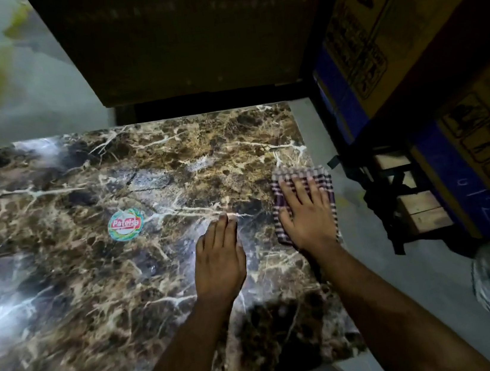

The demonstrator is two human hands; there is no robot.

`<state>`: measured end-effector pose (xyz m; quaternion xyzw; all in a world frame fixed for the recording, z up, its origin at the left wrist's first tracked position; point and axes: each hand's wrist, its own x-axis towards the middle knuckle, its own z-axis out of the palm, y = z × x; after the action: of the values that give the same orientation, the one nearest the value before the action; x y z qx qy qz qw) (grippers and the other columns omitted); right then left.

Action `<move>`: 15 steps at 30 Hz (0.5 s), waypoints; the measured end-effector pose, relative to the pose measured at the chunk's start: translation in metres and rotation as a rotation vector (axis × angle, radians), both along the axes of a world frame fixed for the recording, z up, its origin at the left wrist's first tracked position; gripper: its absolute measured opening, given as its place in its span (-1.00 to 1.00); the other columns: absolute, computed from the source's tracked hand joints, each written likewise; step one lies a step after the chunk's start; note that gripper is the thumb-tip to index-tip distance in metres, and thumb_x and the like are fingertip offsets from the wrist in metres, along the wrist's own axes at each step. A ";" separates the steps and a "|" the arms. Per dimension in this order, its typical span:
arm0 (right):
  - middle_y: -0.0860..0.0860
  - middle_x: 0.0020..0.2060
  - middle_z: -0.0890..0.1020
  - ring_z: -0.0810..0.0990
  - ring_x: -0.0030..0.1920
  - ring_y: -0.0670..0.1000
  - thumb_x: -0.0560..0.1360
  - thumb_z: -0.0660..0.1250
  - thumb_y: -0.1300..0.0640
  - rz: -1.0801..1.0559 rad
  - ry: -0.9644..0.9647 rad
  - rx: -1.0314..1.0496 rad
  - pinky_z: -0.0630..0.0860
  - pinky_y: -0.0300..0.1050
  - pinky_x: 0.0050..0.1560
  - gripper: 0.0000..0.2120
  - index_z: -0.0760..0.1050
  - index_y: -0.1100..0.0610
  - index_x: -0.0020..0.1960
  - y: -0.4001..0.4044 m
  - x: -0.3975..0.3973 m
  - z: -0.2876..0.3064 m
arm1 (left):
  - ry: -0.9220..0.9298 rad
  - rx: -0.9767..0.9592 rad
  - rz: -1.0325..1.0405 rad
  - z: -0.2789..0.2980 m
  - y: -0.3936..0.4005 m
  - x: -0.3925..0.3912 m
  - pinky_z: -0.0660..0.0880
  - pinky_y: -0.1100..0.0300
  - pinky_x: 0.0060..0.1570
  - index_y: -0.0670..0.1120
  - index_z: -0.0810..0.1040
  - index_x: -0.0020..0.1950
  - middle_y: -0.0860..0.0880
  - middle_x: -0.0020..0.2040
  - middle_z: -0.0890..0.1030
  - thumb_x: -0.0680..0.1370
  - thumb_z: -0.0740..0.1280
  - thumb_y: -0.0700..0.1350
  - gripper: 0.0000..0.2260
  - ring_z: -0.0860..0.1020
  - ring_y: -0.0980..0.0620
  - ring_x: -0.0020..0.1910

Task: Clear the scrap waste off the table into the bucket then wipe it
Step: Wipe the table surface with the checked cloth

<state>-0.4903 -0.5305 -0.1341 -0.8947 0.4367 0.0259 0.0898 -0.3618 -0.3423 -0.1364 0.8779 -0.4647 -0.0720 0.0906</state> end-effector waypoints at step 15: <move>-0.04 0.64 0.06 -0.07 0.64 0.12 0.58 -0.08 -0.22 0.078 -0.004 0.040 -0.02 0.17 0.60 -0.36 -0.11 -0.20 0.64 0.081 -0.052 0.003 | 0.035 -0.012 -0.072 -0.003 0.097 -0.080 0.11 0.03 0.48 -0.06 0.37 0.54 -0.05 0.54 0.38 0.65 0.10 0.01 -0.54 0.32 -0.08 0.51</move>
<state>-0.5423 -0.4494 -0.1307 -0.9092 0.4007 0.0364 0.1075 -0.4422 -0.2456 -0.1392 0.8586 -0.4948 -0.0877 0.1012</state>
